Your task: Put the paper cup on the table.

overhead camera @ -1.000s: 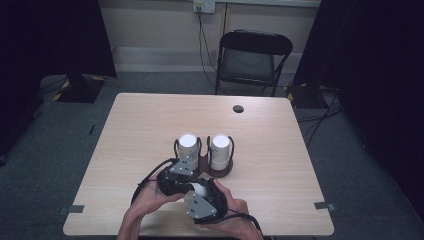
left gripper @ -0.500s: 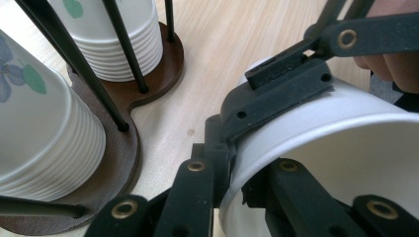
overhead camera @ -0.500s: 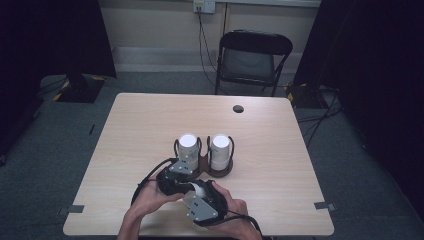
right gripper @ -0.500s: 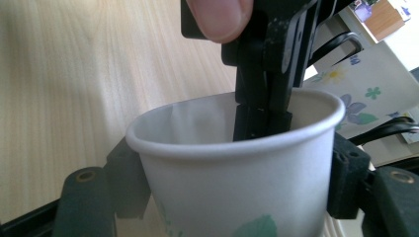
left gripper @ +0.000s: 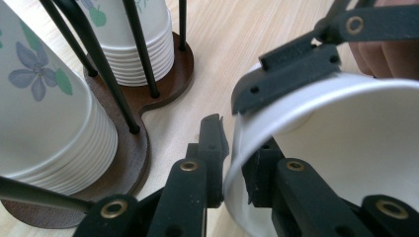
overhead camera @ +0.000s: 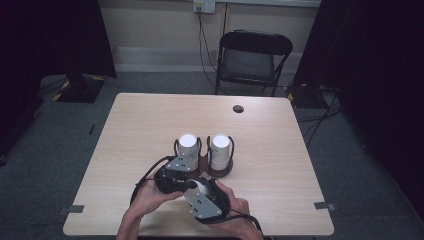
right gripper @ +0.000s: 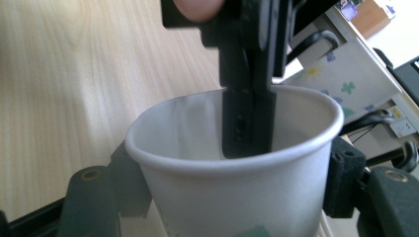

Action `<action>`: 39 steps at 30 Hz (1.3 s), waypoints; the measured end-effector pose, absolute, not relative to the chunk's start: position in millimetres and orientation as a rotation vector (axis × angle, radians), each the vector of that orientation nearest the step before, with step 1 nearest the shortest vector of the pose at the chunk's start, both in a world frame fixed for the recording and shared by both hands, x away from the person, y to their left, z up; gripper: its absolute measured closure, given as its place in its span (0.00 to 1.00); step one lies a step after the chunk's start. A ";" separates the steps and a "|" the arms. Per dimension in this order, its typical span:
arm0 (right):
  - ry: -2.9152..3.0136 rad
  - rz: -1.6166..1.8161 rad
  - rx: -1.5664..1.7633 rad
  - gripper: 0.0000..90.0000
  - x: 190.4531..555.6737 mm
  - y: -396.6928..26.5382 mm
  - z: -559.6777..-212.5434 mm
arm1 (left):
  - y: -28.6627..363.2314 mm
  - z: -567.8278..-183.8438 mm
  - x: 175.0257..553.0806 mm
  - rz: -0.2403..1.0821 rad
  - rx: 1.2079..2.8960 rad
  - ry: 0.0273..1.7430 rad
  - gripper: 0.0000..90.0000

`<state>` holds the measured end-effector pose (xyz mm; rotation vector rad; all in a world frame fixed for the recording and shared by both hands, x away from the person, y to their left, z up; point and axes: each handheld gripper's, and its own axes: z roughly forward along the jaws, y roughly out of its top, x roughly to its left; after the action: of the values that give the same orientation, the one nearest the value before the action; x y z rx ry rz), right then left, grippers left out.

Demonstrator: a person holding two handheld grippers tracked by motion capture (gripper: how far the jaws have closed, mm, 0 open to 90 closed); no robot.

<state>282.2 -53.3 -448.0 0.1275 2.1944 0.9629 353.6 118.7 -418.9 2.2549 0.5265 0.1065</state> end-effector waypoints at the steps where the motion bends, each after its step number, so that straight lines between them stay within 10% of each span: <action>1: 2.194 0.961 0.131 0.34 282.5 -54.1 -448.1 | 119.0 -418.4 353.5 0.107 2.254 0.525 0.89; 24: 2.204 1.044 0.282 0.35 290.6 -76.1 -448.0 | 124.8 -417.4 349.1 0.154 2.129 0.533 0.92; 39: 2.214 1.187 0.407 0.36 296.6 -84.1 -441.5 | 138.2 -418.5 347.0 0.221 1.980 0.613 0.66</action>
<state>296.6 -84.1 -441.5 0.4072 2.2139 1.1874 347.0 138.2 -418.5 1.9804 0.6127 0.2207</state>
